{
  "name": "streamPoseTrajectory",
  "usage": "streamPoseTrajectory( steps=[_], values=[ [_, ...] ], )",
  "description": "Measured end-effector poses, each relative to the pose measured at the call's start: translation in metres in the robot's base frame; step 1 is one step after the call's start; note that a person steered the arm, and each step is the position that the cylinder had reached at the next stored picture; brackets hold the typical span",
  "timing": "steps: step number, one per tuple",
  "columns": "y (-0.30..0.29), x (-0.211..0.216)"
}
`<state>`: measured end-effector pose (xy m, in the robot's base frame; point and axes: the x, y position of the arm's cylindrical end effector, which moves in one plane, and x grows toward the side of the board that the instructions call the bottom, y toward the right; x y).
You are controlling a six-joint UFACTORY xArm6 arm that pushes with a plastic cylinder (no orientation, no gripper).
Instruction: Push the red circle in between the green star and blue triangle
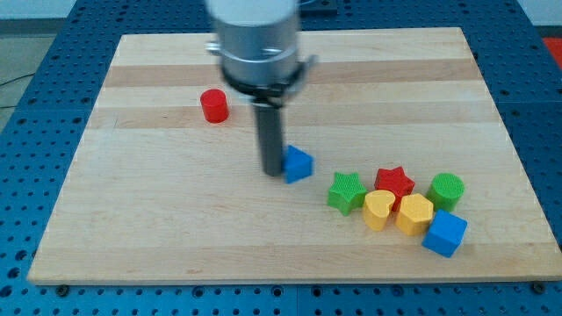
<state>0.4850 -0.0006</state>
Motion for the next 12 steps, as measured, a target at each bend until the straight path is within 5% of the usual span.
streamPoseTrajectory(
  steps=[1, 3, 4, 5, 6, 7, 8, 9, 10, 12],
  values=[
    [0.047, 0.000],
    [-0.136, -0.020],
    [-0.174, -0.098],
    [-0.139, -0.149],
    [-0.057, -0.129],
    [-0.074, -0.135],
    [-0.100, -0.200],
    [-0.131, -0.162],
    [-0.102, -0.104],
    [-0.138, -0.081]
  ],
)
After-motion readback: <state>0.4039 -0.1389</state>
